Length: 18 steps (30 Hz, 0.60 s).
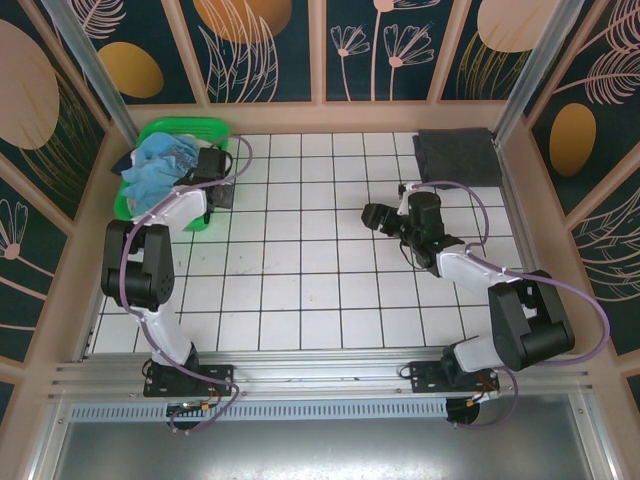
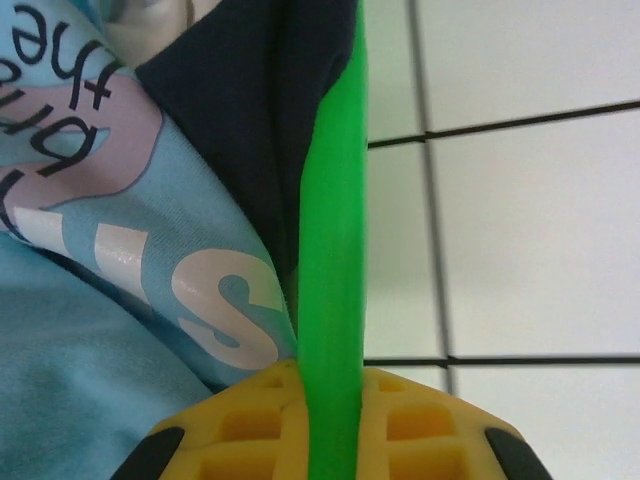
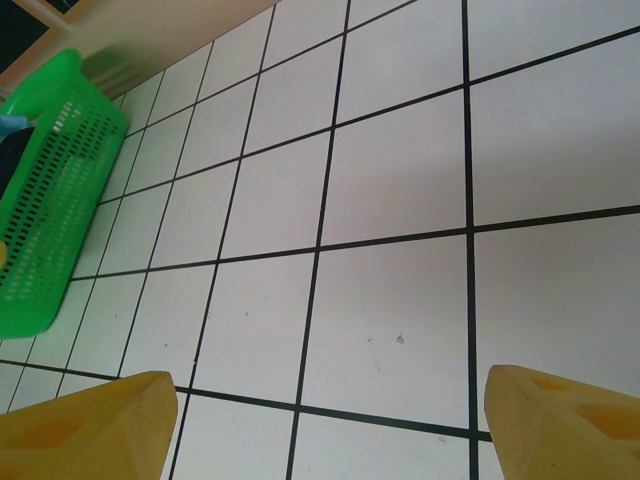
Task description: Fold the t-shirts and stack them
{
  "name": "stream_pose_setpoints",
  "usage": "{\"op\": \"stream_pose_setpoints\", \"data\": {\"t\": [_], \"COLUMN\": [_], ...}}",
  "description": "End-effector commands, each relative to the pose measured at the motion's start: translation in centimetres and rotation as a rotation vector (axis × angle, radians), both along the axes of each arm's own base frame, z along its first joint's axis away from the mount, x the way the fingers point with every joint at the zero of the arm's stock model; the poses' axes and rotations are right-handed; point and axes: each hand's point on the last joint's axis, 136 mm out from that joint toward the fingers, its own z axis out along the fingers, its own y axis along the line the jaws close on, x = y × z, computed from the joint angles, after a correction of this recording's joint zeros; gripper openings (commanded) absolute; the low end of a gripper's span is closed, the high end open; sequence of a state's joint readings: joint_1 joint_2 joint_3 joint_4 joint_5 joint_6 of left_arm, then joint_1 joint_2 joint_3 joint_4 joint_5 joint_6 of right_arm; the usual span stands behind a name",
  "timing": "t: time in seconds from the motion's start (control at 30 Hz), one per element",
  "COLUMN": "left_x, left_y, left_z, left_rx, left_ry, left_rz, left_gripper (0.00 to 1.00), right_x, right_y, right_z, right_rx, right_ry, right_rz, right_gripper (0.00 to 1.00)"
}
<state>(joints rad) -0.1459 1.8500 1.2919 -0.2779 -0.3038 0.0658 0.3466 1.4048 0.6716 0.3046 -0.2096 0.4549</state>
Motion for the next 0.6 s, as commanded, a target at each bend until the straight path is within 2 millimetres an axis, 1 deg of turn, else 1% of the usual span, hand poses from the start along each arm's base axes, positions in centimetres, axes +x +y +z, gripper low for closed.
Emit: {"op": "stream_pose_setpoints", "data": {"t": [0.0, 0.03, 0.2, 0.23, 0.43, 0.47, 0.5, 0.57], "left_x": [2.1, 2.3, 2.9, 2.9, 2.6, 2.7, 2.7, 2.8], "left_y": [1.5, 1.8, 5.1, 5.9, 8.8, 9.0, 9.2, 9.1], "left_z": [0.3, 0.2, -0.5, -0.6, -1.7, -1.9, -1.9, -1.8], "left_rx": [0.116, 0.116, 0.134, 0.146, 0.162, 0.156, 0.153, 0.138], "left_ry": [-0.018, -0.024, -0.005, 0.001, 0.025, 0.033, 0.037, 0.040], "left_rz": [-0.057, -0.068, -0.012, 0.008, 0.077, 0.092, 0.107, 0.118], "left_gripper": [0.00, 0.00, 0.00, 0.00, 0.00, 0.02, 0.07, 0.22], "right_x": [0.3, 0.4, 0.9, 1.0, 1.4, 1.4, 1.4, 1.5], "right_y": [-0.7, -0.9, -1.6, -1.6, -1.6, -1.6, -1.5, -1.6], "right_z": [1.5, 1.4, 1.2, 1.3, 1.9, 1.9, 1.9, 1.8], "right_rx": [0.017, 0.012, 0.001, -0.002, 0.003, 0.005, 0.005, 0.001], "right_ry": [-0.039, -0.040, -0.028, -0.031, -0.041, -0.042, -0.040, -0.036], "right_rz": [-0.031, -0.039, -0.061, -0.063, -0.069, -0.067, -0.065, -0.070], "right_gripper": [0.80, 0.80, 0.81, 0.80, 0.80, 0.80, 0.78, 0.77]}}
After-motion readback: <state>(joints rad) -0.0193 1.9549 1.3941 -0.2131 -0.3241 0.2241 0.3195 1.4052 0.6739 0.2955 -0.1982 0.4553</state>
